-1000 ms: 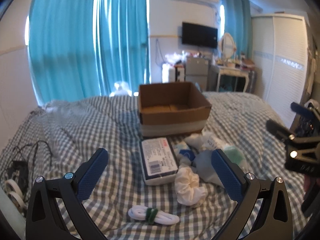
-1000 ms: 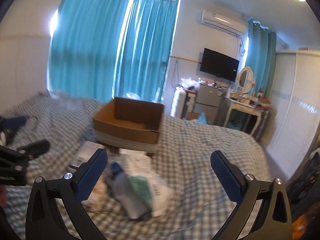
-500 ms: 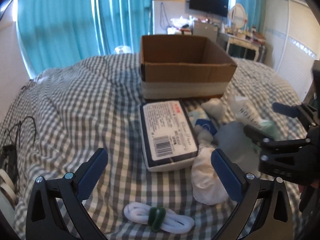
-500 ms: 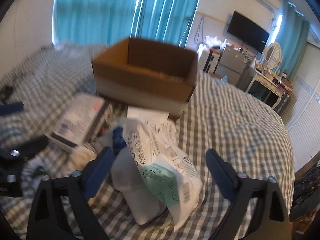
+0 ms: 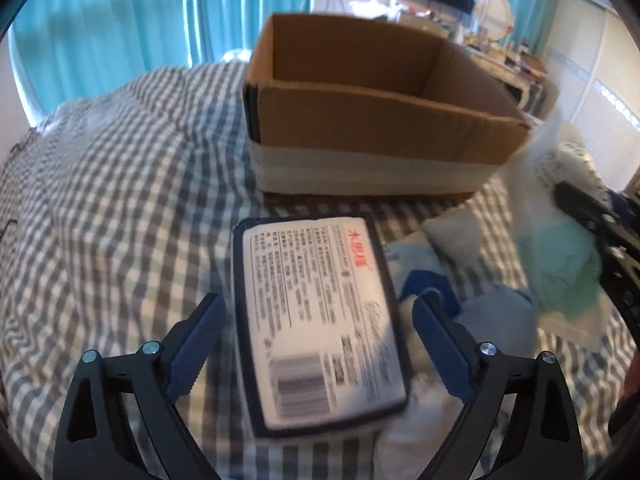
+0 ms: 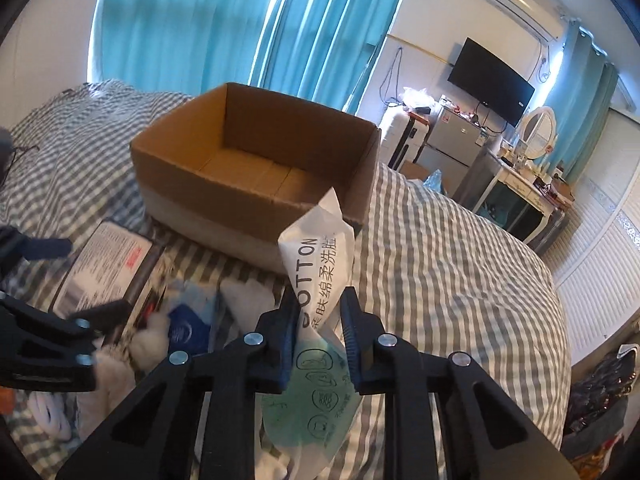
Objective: Organize soft objects
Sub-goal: 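Grasp the white-and-navy tissue pack with the left tool while the right tool grasps the white COTTON bag, then carry both held packs over the cardboard box and open both tools, then withdraw both open tools from the box toward the remaining items, then grasp the lace-trimmed white cloth with the left tool while the right tool grasps a white sock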
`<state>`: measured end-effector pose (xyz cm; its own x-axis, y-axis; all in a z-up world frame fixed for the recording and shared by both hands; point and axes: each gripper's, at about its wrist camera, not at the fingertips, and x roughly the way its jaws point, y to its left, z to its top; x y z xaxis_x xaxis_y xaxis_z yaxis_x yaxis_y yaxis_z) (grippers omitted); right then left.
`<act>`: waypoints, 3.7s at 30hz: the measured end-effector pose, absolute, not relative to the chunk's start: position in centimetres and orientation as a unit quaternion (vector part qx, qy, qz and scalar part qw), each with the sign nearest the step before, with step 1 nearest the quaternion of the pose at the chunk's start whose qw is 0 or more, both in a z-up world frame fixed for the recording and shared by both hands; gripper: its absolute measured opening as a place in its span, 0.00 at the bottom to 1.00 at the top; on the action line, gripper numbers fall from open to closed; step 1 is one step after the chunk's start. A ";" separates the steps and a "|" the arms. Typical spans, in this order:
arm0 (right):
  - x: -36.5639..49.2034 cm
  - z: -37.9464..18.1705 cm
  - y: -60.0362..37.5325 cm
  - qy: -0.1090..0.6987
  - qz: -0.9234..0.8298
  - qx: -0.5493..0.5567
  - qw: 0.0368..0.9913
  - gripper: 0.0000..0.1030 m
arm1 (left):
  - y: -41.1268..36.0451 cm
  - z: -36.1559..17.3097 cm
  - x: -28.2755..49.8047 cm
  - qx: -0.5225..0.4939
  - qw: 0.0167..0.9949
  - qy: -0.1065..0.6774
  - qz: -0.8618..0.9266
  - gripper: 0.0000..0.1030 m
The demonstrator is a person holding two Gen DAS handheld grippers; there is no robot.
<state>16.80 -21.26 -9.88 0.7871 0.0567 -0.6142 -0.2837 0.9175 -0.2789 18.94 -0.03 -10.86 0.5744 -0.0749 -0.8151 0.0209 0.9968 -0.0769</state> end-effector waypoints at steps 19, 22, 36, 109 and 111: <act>15.8 -9.6 -22.2 0.320 0.090 -0.145 0.932 0.19 | 4.5 -7.9 15.9 -0.036 0.895 0.443 -0.035 0.71; 14.9 -7.4 -22.4 0.303 0.092 -0.134 0.939 0.19 | 5.5 -5.2 15.3 -0.019 0.906 0.421 -0.028 0.71; 18.7 5.0 -20.0 0.236 0.124 -0.113 0.957 0.17 | 5.5 5.8 21.7 -0.005 0.944 0.326 -0.048 0.71; 13.2 -17.0 -22.1 0.439 0.165 -0.076 0.880 0.71 | 1.3 -11.1 10.3 -0.009 0.904 0.425 -0.044 0.99; 13.5 -18.1 -21.9 0.458 0.184 -0.065 0.867 0.58 | 0.8 -11.1 10.3 -0.007 0.903 0.427 -0.054 0.99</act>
